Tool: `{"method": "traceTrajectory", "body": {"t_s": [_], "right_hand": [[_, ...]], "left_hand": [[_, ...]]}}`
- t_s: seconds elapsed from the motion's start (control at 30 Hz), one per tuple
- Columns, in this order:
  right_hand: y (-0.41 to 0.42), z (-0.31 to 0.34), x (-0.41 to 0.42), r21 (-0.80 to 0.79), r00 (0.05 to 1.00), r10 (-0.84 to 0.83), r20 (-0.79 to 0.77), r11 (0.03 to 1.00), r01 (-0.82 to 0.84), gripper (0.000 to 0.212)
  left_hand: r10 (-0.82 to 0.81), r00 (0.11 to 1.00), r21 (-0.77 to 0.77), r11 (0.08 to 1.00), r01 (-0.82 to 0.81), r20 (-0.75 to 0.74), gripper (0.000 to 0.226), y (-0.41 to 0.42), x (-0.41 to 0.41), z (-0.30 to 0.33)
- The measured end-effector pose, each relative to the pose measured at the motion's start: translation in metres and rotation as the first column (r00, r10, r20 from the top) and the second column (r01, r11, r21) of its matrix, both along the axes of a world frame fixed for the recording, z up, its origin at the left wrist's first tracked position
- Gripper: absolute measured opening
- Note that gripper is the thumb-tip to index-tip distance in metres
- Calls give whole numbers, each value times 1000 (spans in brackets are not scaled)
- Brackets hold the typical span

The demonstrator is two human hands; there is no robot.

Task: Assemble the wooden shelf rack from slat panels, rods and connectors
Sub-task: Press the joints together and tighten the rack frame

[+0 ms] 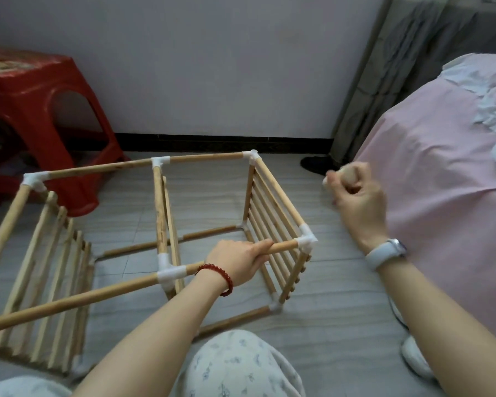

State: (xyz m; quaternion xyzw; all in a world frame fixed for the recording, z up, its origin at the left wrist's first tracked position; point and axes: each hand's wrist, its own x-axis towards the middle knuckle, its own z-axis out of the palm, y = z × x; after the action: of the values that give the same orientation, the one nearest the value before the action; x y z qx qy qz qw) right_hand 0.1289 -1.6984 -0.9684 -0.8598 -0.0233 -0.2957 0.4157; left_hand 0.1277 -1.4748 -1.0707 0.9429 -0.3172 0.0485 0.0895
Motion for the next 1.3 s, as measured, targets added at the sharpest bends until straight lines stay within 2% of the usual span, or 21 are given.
{"method": "traceTrajectory", "body": {"t_s": [0.07,0.1,0.17,0.27,0.3,0.33,0.37,0.43,0.5,0.53,0.6,0.63,0.67,0.7,0.73,0.77,0.87,1.03,1.2,1.27,1.3], "right_hand": [[17,-40,-21,-207,934,-7,-356,976,-71,24],[17,-47,-22,-286,901,-36,-433,953,-99,26],[9,-32,-5,-303,946,-46,-320,951,-56,29],[0,3,11,14,999,12,38,1000,-12,25],[1,-1,7,63,996,14,88,998,-20,23],[6,-13,-2,26,1000,-1,30,1000,1,23],[15,-30,-14,-90,991,-24,-130,996,12,24],[19,-48,-24,-353,892,-85,-444,931,-87,28],[12,-28,-3,-405,939,-81,-334,912,-65,32],[8,-13,5,-360,984,-70,-162,933,7,35],[5,3,12,-173,979,-98,181,976,130,33],[5,-3,8,-133,971,-105,216,982,136,30],[7,-19,2,-183,990,-99,97,976,115,27],[11,-37,-5,-252,985,-89,-145,966,50,26],[14,-52,-11,-304,927,-83,-367,952,-35,25],[14,-57,-13,-343,879,-76,-471,934,-103,26],[23,-42,-2,-422,882,-8,-471,880,-218,26],[69,-32,-3,-396,850,78,-521,860,-322,32],[133,-26,-5,-191,790,290,-540,872,-450,34],[152,-24,-9,-174,769,339,-541,850,-497,36],[163,-22,-13,-233,758,335,-559,815,-531,38]], "left_hand": [[-3,1000,-1,1000,3,0,36,1,2,1],[-4,1000,-7,1000,4,-7,35,0,3,0],[-3,1000,-11,1000,2,-14,35,0,5,-2],[-5,1000,-27,1000,4,-13,36,0,7,-4],[-5,1000,-31,1000,5,-13,36,0,7,-5],[-4,1000,-30,1000,3,-17,35,0,7,-5],[-4,1000,-37,999,3,-20,35,0,8,-4],[-9,1000,-46,999,8,-19,33,-2,8,-4],[-4,1000,-41,999,4,-4,32,-2,10,-3],[-1,1000,-47,999,1,-2,31,-2,10,-3],[0,1000,-59,998,0,2,31,-2,11,-5],[-2,1000,-58,998,2,-1,30,-2,10,-6],[-3,1000,-61,998,3,-3,29,-2,10,-5],[-10,1000,-73,997,9,-6,29,-1,11,-5],[-17,1000,-83,996,16,-12,28,-2,12,-4],[-16,1000,-90,996,15,-5,28,-3,10,-5],[10,1000,-138,990,-12,-15,31,-4,5,4],[156,987,-210,964,-160,-35,36,49,-12,28],[343,898,-112,916,-385,-275,65,155,-41,37],[387,856,-31,906,-422,-342,61,175,-51,32],[419,838,21,898,-440,-350,50,182,-58,28]]}}
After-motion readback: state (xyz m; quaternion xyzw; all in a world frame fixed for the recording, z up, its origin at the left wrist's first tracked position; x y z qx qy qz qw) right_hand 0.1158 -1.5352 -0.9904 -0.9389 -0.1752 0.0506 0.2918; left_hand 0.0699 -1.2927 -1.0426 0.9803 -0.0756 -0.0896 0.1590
